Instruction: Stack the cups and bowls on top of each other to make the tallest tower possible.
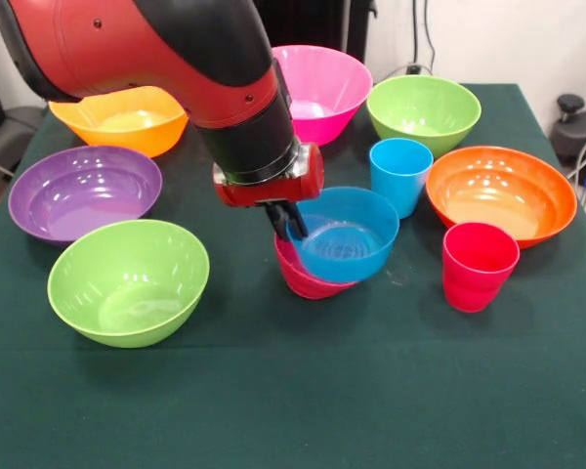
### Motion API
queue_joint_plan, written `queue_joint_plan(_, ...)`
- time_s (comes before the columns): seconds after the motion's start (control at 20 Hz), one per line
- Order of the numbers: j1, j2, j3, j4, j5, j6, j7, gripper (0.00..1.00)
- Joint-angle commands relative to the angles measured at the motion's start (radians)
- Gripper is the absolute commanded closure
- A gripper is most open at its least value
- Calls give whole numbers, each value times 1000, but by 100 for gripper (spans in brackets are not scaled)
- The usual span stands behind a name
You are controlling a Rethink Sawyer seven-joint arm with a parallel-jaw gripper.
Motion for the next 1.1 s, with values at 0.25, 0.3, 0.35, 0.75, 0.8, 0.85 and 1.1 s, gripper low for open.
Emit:
queue_joint_plan(0.25, 27, 55, 27, -127, -92, 83, -276, 100)
queue_joint_plan(0.3, 26, 56, 26, -132, -93, 85, -280, 100)
queue_joint_plan(0.35, 25, 54, 25, -132, -94, 88, -282, 100)
queue_joint_plan(0.75, 22, 62, 19, -152, -107, 110, -302, 100)
queue_joint_plan(0.8, 23, 66, 17, -152, -110, 108, -302, 100)
queue_joint_plan(0.85, 21, 66, 14, -144, -115, 98, -299, 100)
queue_joint_plan(1.1, 17, 69, 4, -122, -131, 68, -294, 100)
